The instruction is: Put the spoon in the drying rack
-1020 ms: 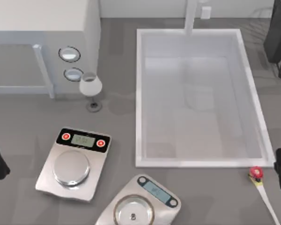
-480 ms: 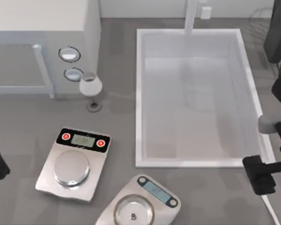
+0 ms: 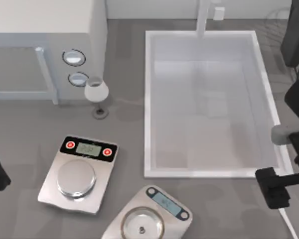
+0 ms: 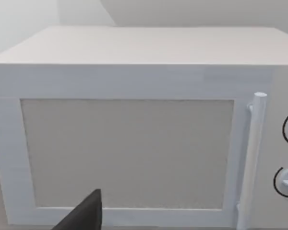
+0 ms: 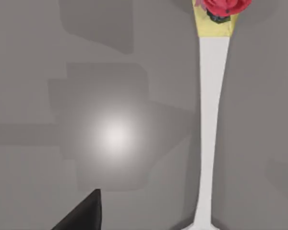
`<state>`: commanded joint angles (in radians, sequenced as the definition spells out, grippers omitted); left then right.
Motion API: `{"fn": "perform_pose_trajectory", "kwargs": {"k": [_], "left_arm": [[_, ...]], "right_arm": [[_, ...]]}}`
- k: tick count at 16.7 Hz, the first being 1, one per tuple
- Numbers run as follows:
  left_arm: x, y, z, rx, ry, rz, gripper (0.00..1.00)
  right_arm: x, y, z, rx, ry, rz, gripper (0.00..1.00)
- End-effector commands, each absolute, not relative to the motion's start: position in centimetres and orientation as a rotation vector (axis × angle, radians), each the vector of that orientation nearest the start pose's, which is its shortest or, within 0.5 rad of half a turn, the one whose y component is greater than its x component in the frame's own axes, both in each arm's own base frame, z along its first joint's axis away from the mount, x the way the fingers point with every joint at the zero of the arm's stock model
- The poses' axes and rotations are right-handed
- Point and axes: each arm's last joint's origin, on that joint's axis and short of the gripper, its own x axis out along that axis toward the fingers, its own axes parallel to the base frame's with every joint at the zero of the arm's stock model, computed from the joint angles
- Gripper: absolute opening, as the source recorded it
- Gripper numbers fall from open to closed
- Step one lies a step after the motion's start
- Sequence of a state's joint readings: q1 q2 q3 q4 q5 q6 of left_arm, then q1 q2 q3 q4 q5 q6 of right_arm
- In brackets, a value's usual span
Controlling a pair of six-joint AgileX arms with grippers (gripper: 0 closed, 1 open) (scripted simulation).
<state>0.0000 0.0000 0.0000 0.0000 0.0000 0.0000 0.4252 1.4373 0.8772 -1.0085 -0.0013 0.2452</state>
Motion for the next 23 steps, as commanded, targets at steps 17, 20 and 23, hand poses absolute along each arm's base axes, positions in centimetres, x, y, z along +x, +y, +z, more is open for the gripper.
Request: {"fn": "perform_pose_trajectory", "kwargs": {"k": [17, 20, 23], "left_arm": [[10.6, -0.1, 16.0, 0.0, 0.0, 0.0, 1.0], [10.6, -0.1, 16.0, 0.0, 0.0, 0.0, 1.0], [10.6, -0.1, 16.0, 0.0, 0.0, 0.0, 1.0]], "right_arm": [[20.9, 9.7, 9.3, -0.138, 1.561, 0.143, 0.77], [20.9, 9.7, 9.3, -0.138, 1.561, 0.143, 0.55], [20.9, 9.7, 9.3, -0.138, 1.561, 0.143, 0.32]]}}
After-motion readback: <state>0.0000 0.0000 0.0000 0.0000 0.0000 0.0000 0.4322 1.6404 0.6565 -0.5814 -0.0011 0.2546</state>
